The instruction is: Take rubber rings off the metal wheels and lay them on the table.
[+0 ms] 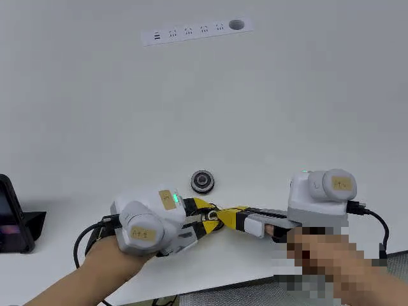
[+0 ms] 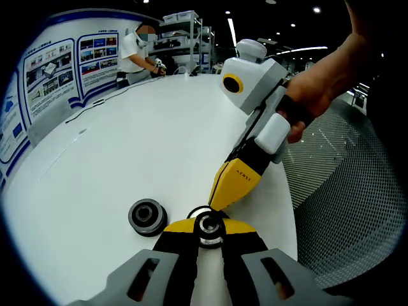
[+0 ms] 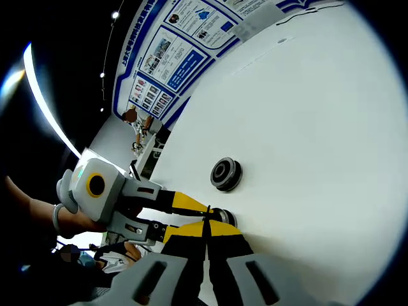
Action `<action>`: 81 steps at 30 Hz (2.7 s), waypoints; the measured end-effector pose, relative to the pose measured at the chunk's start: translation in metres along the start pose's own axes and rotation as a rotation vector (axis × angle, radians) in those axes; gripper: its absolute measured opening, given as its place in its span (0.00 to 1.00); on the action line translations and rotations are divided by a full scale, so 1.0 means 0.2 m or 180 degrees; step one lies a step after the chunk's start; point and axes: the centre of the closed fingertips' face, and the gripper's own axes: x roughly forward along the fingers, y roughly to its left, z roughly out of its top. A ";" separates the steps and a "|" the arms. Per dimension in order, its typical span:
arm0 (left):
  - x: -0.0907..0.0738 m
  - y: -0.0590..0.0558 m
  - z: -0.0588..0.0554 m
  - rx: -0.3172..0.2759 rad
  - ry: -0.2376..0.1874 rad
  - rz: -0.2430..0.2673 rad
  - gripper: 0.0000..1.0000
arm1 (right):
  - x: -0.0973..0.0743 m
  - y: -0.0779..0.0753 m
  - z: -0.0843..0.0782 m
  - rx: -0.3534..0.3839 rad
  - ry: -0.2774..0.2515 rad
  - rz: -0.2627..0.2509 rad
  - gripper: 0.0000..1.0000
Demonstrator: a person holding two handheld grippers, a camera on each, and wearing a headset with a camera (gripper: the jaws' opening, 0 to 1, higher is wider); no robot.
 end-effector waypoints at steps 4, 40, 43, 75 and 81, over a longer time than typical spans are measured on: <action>0.00 0.00 0.00 0.0002 -0.0013 -0.0005 0.14 | -0.01 -0.01 -0.01 0.0008 0.0008 -0.0039 0.02; -0.16 0.05 -0.10 -0.0142 -0.0161 0.0261 0.54 | -0.11 0.10 0.08 0.0017 -0.0190 0.0089 0.02; -0.17 0.05 -0.10 -0.0182 -0.0177 0.0287 0.57 | -0.15 0.06 0.11 0.0084 -0.0296 0.0031 0.02; -0.17 0.04 -0.12 -0.0283 -0.0168 0.0281 0.54 | -0.23 -0.32 0.14 -0.0062 -0.0389 -0.0801 0.08; -0.17 0.05 -0.11 -0.0285 -0.0172 0.0282 0.52 | -0.25 -0.33 0.14 -0.0269 -0.0367 -0.0927 0.18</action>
